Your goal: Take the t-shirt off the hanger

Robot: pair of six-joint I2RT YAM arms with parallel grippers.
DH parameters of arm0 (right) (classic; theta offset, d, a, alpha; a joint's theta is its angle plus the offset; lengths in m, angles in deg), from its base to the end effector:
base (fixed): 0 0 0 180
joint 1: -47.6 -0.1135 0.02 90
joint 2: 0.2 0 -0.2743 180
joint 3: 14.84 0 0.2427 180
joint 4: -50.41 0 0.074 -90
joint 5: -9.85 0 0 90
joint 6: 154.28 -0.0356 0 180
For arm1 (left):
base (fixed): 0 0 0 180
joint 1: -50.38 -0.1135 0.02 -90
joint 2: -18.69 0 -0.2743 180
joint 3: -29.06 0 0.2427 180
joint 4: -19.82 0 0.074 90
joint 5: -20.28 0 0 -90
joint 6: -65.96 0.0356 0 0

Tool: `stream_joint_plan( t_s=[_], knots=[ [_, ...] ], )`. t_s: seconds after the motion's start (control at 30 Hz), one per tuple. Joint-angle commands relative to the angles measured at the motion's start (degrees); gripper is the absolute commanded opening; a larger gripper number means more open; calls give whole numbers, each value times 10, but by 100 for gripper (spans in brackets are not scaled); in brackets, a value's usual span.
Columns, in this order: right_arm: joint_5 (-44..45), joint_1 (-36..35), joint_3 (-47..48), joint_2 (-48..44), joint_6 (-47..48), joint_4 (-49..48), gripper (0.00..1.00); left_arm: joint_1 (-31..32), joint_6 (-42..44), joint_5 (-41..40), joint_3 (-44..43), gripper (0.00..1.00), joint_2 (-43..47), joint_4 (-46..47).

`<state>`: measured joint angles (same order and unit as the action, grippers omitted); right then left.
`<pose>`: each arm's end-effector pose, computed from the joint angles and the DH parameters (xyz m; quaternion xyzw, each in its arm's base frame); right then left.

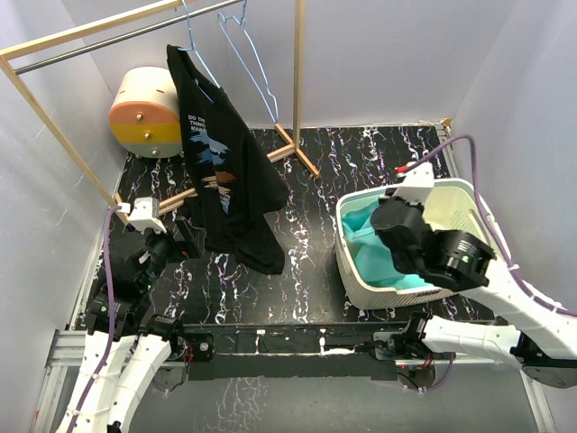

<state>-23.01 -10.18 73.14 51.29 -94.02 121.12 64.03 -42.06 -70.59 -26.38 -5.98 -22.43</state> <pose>0.0901 0.0868 0.4200 0.0290 0.8073 -0.0211 0.5891 0.0844 -0.0199 0.3303 -0.0343 0.7735 -0.1670 0.6104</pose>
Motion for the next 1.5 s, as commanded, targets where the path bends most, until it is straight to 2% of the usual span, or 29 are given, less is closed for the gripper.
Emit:
stream_joint_plan(
  t_s=[0.0,0.07,0.1,0.13,0.27,0.3,0.33,0.47,0.57,0.6,0.63,0.7,0.73,0.77,0.9,1.0,1.07,1.1,1.23,1.3,1.47],
  knots=[
    [-24,-2,-26,-2,-93,45,8,4,1,8,2,88,-4,4],
    [-26,-2,-35,-4,-118,69,8,4,2,8,2,88,-4,4],
    [-26,-2,-40,-9,-131,81,11,4,1,8,2,88,-4,4],
    [-25,-1,-45,-17,-144,96,19,3,1,8,2,88,-3,4],
    [-31,-1,-51,-56,-179,136,85,5,1,9,3,88,-4,4],
    [-35,-1,-49,-64,-180,137,94,5,2,9,3,88,-5,5],
    [-40,-1,-45,-71,-179,137,96,5,2,9,3,88,-5,5],
    [-79,-1,-18,-79,-123,94,88,5,2,11,3,88,-9,6],
    [-150,-1,3,-54,-16,18,75,5,2,12,3,88,-10,6],
    [-177,-1,14,-35,9,-1,67,5,2,13,3,88,-11,7],
    [-206,-1,30,-13,35,-15,54,4,2,12,3,88,-11,6],
    [-249,-1,70,43,63,-26,19,4,2,11,3,88,-11,5],
    [-272,-1,95,75,79,-31,9,5,1,10,3,88,-11,5],
    [-295,-2,120,107,94,-37,8,5,1,9,3,88,-11,5],
    [-367,0,259,231,138,-36,8,5,-1,5,3,88,-10,4],
    [-436,27,391,342,169,23,8,5,-1,4,3,88,-11,4],
    [-452,45,479,402,184,49,8,4,-1,4,3,88,-10,3],
    [-460,55,523,429,190,55,13,5,-1,3,3,88,-10,4],
    [-520,76,702,524,219,40,46,4,-2,4,3,89,-9,4],
    [-549,76,716,528,228,-14,59,4,-1,3,3,89,-8,4],
    [-566,76,623,490,231,-168,64,5,-2,2,3,89,-8,3]
  ],
)
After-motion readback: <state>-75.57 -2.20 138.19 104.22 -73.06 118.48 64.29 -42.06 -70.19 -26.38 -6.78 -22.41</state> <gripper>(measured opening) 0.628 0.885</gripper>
